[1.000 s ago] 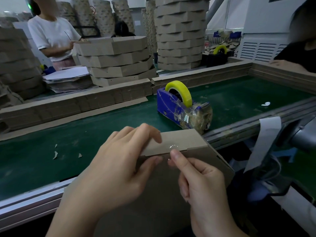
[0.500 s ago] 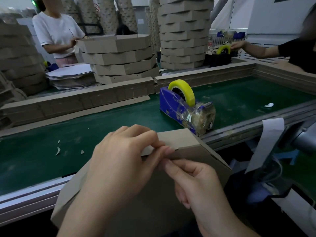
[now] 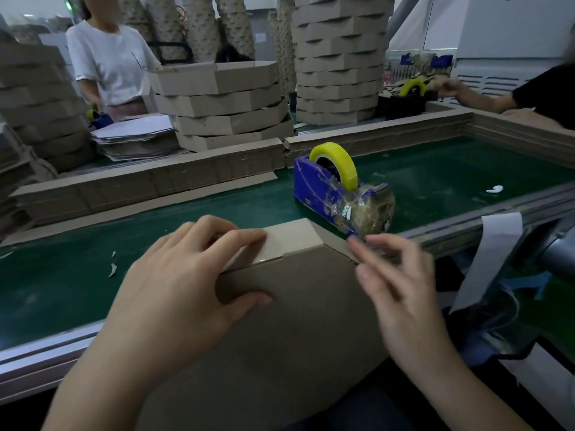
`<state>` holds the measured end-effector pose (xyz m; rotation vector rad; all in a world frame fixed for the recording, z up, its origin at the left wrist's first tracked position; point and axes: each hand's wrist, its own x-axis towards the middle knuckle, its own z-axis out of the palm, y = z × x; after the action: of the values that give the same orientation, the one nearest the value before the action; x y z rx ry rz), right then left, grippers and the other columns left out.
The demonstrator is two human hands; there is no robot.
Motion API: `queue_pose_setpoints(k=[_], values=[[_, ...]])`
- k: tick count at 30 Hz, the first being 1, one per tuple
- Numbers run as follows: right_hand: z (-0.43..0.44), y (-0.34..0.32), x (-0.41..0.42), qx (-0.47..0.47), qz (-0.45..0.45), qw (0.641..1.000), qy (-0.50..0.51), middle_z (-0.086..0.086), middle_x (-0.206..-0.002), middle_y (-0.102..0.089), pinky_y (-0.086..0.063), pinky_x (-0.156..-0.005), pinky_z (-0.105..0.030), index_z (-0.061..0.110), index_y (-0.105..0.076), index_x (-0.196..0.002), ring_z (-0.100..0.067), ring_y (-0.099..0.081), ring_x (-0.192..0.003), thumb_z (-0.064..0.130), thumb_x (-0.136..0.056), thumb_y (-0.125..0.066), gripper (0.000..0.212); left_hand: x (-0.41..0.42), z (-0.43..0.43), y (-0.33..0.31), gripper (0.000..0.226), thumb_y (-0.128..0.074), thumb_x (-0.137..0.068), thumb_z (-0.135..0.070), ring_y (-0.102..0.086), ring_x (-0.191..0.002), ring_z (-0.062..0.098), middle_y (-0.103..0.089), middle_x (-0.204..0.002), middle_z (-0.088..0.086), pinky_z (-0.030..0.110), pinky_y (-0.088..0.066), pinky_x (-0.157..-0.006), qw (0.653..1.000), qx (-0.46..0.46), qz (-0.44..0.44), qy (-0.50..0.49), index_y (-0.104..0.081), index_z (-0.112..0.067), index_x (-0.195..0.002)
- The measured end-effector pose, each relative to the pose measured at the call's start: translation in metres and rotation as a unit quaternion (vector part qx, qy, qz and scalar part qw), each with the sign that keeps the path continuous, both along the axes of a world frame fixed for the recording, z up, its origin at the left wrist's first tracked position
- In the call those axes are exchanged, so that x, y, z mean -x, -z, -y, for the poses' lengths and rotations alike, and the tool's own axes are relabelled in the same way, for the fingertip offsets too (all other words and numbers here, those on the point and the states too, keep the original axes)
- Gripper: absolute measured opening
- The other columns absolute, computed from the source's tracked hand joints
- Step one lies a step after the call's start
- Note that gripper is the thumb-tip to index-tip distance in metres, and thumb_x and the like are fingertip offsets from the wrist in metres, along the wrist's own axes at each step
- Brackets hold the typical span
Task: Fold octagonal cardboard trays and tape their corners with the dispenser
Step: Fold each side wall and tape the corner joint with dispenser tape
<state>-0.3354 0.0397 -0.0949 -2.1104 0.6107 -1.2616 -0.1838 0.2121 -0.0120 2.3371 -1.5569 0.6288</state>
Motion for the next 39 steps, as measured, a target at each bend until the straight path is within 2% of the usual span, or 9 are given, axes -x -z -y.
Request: queue_pose_setpoints(k=[2,5,9,12,15,20,24,29,39], values=[[-0.008,0.000,-0.003,0.020,-0.021,0.998,-0.050,0.003,-0.126,-0.050,-0.031,-0.103,-0.033,0.034,-0.056,-0.127,-0.015,-0.042,-0.122,0.043,-0.088,-0.045,0.041,0.009,0.006,-0.010,0.056,-0.044,-0.079,-0.070,-0.065,-0.088,0.020,-0.064,-0.104,-0.010,0.032,-0.048,-0.067,1.000,-0.011,-0.005,0.021,-0.064,-0.038,-0.120],[-0.003,-0.002,0.001,0.019,0.016,0.994,-0.104,0.004,-0.123,-0.056,-0.033,-0.102,-0.027,0.026,-0.067,-0.120,-0.014,-0.050,-0.121,0.036,-0.091,-0.046,0.038,0.023,0.013,-0.019,0.043,-0.042,-0.082,-0.064,-0.061,-0.078,0.010,-0.064,-0.099,-0.012,0.033,-0.051,-0.051,0.997,0.010,-0.019,0.078,-0.067,-0.047,-0.112],[0.027,-0.018,0.010,-0.204,0.037,0.970,-0.128,0.004,-0.108,-0.069,-0.041,-0.088,-0.009,0.025,-0.076,-0.098,-0.006,-0.060,-0.109,0.020,-0.095,-0.052,0.024,0.017,-0.003,-0.015,0.040,-0.050,-0.082,-0.065,-0.062,-0.090,0.009,-0.060,-0.107,-0.014,0.042,-0.054,-0.063,0.982,0.096,-0.110,0.118,-0.062,-0.048,-0.116],[0.035,-0.022,0.011,-0.308,0.047,0.933,-0.182,0.006,-0.091,-0.074,-0.049,-0.071,-0.013,0.029,-0.077,-0.086,-0.007,-0.068,-0.088,0.029,-0.082,-0.066,0.011,0.008,-0.012,-0.006,0.034,-0.057,-0.082,-0.057,-0.063,-0.096,0.008,-0.060,-0.109,-0.014,0.027,-0.050,-0.074,0.968,0.143,-0.156,0.132,-0.068,-0.045,-0.111],[0.033,-0.020,0.002,-0.287,0.038,0.940,-0.180,-0.006,-0.086,-0.069,-0.047,-0.069,-0.017,0.019,-0.071,-0.089,-0.011,-0.062,-0.081,0.033,-0.078,-0.057,0.023,0.003,-0.019,0.004,0.031,-0.059,-0.083,-0.050,-0.061,-0.101,0.007,-0.060,-0.110,-0.011,0.013,-0.043,-0.077,0.962,0.148,-0.185,0.134,-0.068,-0.041,-0.111],[0.027,-0.024,-0.009,-0.263,0.015,0.941,-0.211,-0.013,-0.081,-0.059,-0.043,-0.069,-0.023,0.015,-0.066,-0.090,-0.015,-0.054,-0.078,0.034,-0.079,-0.055,0.025,0.000,-0.012,-0.007,0.034,-0.047,-0.090,-0.054,-0.060,-0.107,0.014,-0.060,-0.120,-0.011,0.039,-0.052,-0.082,0.983,0.051,-0.124,0.127,-0.066,-0.047,-0.117],[0.026,-0.030,-0.015,-0.270,-0.007,0.930,-0.250,-0.025,-0.073,-0.048,-0.036,-0.067,-0.032,0.005,-0.062,-0.082,-0.023,-0.045,-0.071,0.036,-0.082,-0.056,0.031,0.008,0.007,-0.015,0.036,-0.044,-0.091,-0.050,-0.063,-0.088,0.017,-0.066,-0.106,-0.007,0.029,-0.048,-0.067,0.990,-0.014,-0.022,0.140,-0.068,-0.043,-0.116],[0.029,-0.030,-0.020,-0.297,0.016,0.920,-0.257,-0.012,-0.069,-0.042,-0.029,-0.065,-0.035,0.005,-0.054,-0.071,-0.023,-0.039,-0.067,0.035,-0.083,-0.056,0.032,0.006,0.007,-0.012,0.034,-0.047,-0.090,-0.050,-0.063,-0.088,0.019,-0.064,-0.105,-0.007,0.040,-0.054,-0.062,0.986,0.010,-0.070,0.153,-0.069,-0.042,-0.115],[0.037,-0.034,-0.025,-0.181,-0.026,0.945,-0.271,-0.028,-0.073,-0.041,-0.033,-0.060,-0.028,-0.007,-0.052,-0.081,-0.022,-0.041,-0.067,0.035,-0.089,-0.047,0.044,0.006,0.009,-0.008,0.036,-0.044,-0.092,-0.048,-0.064,-0.088,0.024,-0.065,-0.108,-0.003,0.044,-0.053,-0.061,0.988,0.019,-0.057,0.143,-0.068,-0.039,-0.117]])
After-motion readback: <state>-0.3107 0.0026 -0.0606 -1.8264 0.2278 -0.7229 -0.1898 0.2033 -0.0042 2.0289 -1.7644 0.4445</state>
